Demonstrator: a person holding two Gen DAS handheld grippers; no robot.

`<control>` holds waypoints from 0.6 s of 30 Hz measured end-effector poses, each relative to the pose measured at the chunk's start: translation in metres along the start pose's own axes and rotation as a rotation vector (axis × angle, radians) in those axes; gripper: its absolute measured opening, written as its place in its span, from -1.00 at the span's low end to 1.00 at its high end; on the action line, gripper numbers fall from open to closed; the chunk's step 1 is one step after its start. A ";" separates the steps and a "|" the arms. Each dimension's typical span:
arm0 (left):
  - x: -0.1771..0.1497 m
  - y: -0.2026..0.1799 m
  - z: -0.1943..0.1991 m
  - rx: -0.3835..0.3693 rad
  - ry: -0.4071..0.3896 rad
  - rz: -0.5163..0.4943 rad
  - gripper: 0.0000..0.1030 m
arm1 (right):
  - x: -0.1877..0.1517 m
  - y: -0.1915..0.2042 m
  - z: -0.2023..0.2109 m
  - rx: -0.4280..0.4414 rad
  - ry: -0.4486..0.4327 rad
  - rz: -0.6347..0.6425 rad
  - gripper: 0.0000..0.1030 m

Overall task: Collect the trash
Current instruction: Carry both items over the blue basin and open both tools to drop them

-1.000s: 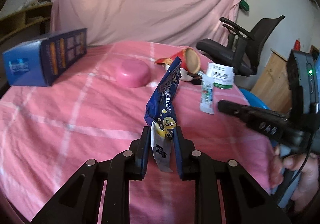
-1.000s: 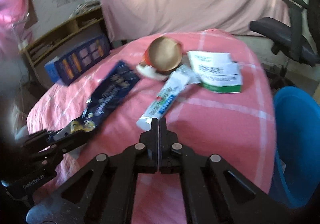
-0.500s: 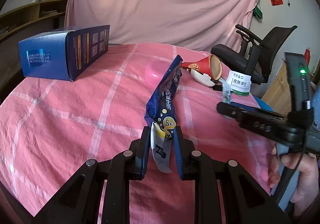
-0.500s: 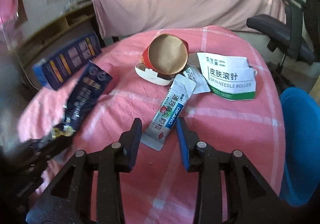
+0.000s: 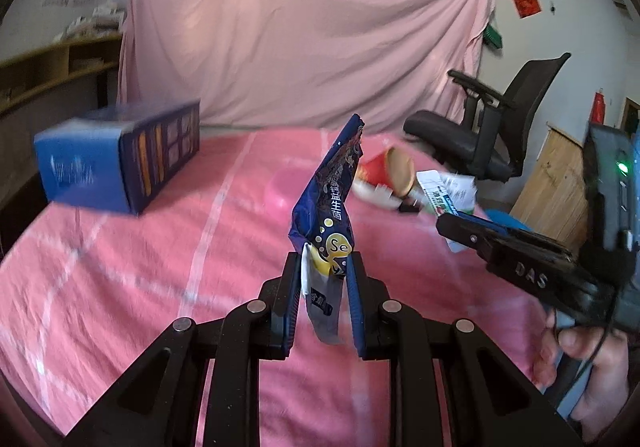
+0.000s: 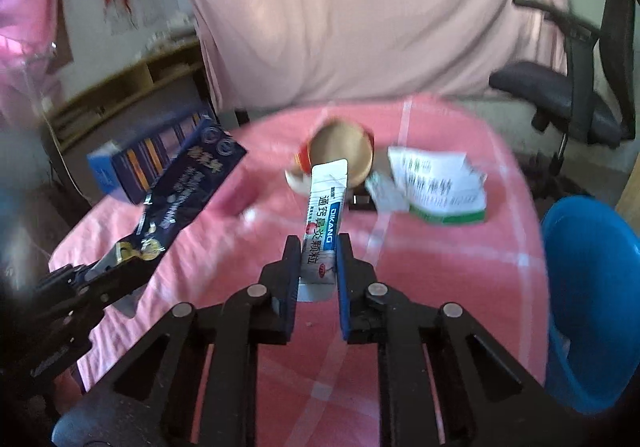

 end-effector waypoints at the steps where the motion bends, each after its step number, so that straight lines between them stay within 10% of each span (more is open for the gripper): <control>1: 0.006 -0.003 0.002 0.000 -0.020 -0.010 -0.64 | 0.001 0.002 0.006 -0.005 -0.030 0.011 -0.16; 18: 0.106 -0.090 0.012 -0.148 -0.298 -0.234 -0.63 | 0.025 -0.053 0.132 -0.195 -0.592 -0.090 -0.16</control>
Point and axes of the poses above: each gripper's, at about its wrist camera, not at the fingertips, and z roughly against the way its jaws point, y to its left, x to its top, the point moved 1 cm from there along -z, roughly the way its jaws point, and after that the axes turned 9 degrees about -z, right-handed, at the moved point
